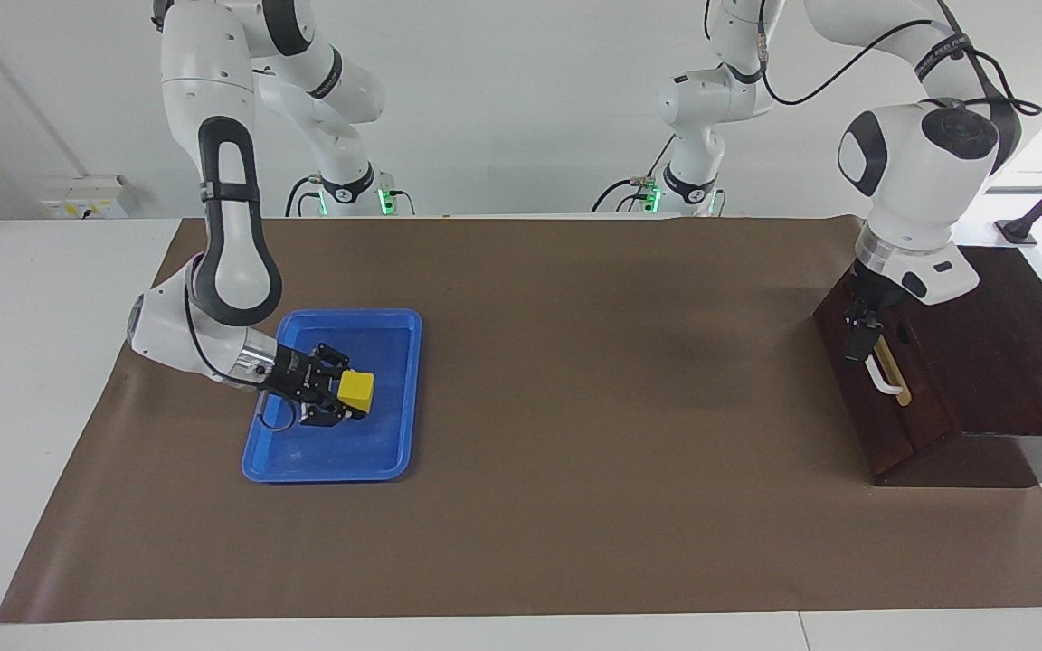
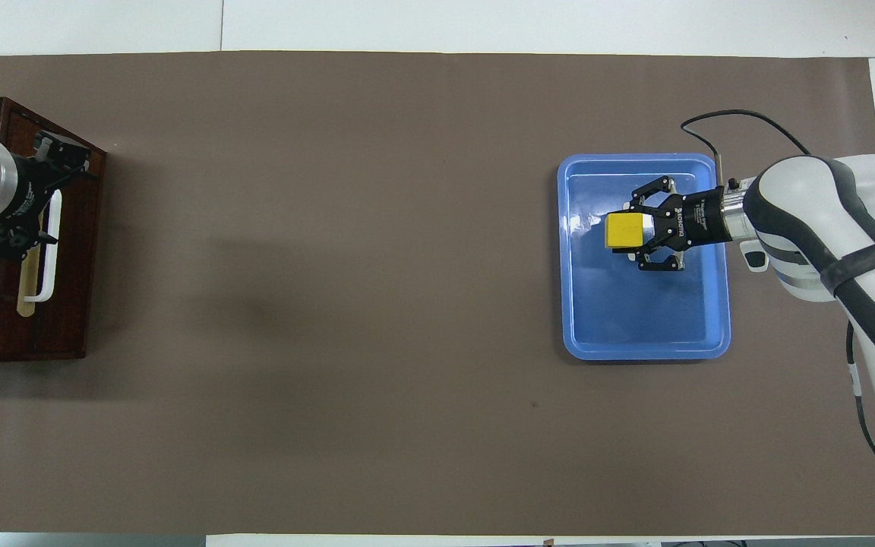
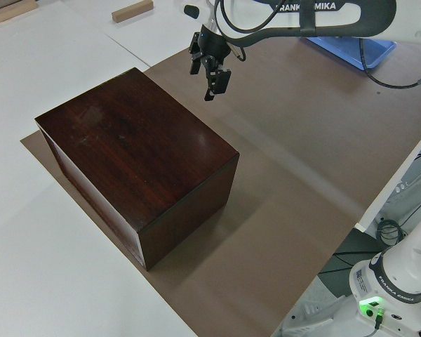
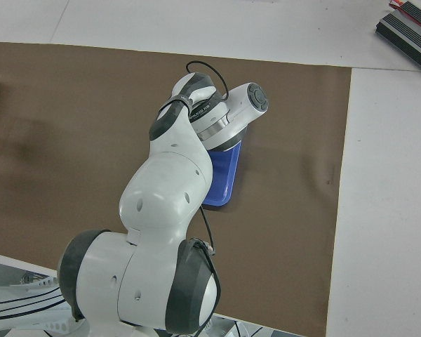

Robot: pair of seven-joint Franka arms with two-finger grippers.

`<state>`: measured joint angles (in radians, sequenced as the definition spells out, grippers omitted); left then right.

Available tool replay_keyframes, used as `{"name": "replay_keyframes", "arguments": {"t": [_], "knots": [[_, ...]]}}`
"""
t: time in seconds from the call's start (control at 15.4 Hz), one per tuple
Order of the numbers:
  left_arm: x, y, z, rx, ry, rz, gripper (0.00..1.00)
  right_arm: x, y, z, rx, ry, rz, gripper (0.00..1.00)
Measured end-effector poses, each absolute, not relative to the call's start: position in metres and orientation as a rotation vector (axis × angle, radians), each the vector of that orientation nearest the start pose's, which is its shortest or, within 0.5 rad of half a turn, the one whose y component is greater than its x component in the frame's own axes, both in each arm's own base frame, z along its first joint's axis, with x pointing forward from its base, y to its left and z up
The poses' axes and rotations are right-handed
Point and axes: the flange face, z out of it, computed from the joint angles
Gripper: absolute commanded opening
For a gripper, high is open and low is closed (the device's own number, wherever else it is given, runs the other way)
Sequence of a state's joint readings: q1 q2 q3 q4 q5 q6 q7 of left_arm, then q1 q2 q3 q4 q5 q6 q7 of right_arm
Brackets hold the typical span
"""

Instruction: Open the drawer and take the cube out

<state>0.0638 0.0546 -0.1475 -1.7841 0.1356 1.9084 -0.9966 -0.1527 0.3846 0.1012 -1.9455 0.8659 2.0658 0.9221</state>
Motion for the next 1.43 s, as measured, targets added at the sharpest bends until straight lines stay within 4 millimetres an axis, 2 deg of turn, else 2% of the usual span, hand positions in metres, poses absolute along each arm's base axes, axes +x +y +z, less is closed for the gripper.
{"name": "replay_keyframes", "arguments": {"t": [0.13,0.2,0.39,0.59,0.72,0.91,0.98,1.04,1.43], "knots": [[0.570,-0.057,0.551,-2.853,-1.010,-0.080,1.00,0.588,0.019,0.286,-1.810,1.705,0.717,0.00],[0.563,-0.064,0.559,-2.883,-0.889,-0.034,1.00,0.581,0.026,0.287,-1.806,1.706,0.715,0.00],[0.550,-0.073,0.562,-2.994,-0.566,0.108,1.00,0.561,0.038,0.275,-1.815,1.680,0.697,0.00],[0.534,-0.074,0.563,-3.049,-0.264,0.264,1.00,0.546,0.034,0.260,-1.838,1.661,0.702,0.00],[0.526,-0.076,0.568,-3.072,-0.153,0.299,1.00,0.540,0.031,0.254,-1.846,1.657,0.709,0.00],[0.523,-0.083,0.570,-3.078,-0.091,0.299,1.00,0.536,0.031,0.253,-1.848,1.658,0.712,0.00],[0.523,-0.086,0.569,-3.078,-0.082,0.301,1.00,0.536,0.031,0.254,-1.848,1.658,0.711,0.21],[0.522,-0.087,0.569,-3.077,-0.077,0.303,1.00,0.534,0.031,0.254,-1.848,1.658,0.712,0.99],[0.520,-0.099,0.568,-3.076,-0.032,0.306,1.00,0.531,0.031,0.252,-1.850,1.670,0.702,1.00]]}}
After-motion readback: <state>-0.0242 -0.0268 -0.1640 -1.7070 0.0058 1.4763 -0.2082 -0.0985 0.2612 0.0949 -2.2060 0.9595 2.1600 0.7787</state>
